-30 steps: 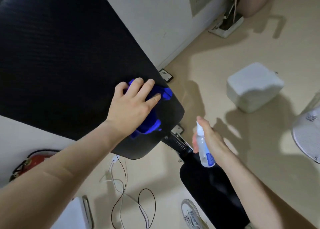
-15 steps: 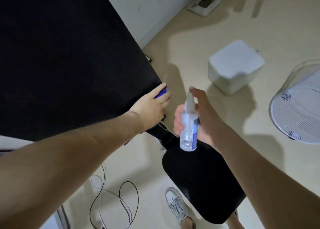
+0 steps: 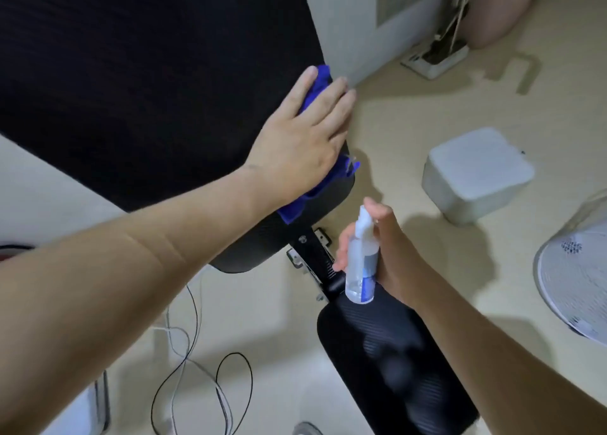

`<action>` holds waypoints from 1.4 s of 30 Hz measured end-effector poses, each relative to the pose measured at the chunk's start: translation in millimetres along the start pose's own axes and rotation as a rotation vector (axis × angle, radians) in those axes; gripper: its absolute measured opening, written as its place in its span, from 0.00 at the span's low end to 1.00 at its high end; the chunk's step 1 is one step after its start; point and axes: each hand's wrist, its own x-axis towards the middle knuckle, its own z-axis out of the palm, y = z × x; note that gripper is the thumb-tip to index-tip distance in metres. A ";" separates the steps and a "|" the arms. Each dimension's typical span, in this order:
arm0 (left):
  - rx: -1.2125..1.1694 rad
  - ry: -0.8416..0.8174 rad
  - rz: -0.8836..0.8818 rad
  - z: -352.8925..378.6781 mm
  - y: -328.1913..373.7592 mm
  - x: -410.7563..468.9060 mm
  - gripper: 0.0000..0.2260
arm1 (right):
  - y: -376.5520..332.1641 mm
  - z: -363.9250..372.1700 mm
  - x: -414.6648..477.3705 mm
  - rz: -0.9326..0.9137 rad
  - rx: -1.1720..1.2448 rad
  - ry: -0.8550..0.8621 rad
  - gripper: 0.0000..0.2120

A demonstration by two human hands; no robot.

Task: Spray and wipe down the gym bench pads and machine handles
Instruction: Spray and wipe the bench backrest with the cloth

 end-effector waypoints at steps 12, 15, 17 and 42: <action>-0.238 -0.041 -0.001 -25.0 -26.9 -175.3 0.20 | 31.0 90.8 -11.2 0.047 -0.222 0.182 0.38; -0.343 0.090 -0.151 -39.6 -58.3 -213.9 0.15 | 47.3 114.4 -4.1 0.076 -0.258 0.253 0.37; -0.610 0.155 -0.418 -41.8 -69.8 -229.4 0.12 | 55.0 131.2 -1.4 0.112 -0.249 0.298 0.36; -1.807 -0.054 -2.274 -32.1 98.8 -174.2 0.09 | 59.8 165.4 19.3 -0.066 -0.034 0.311 0.05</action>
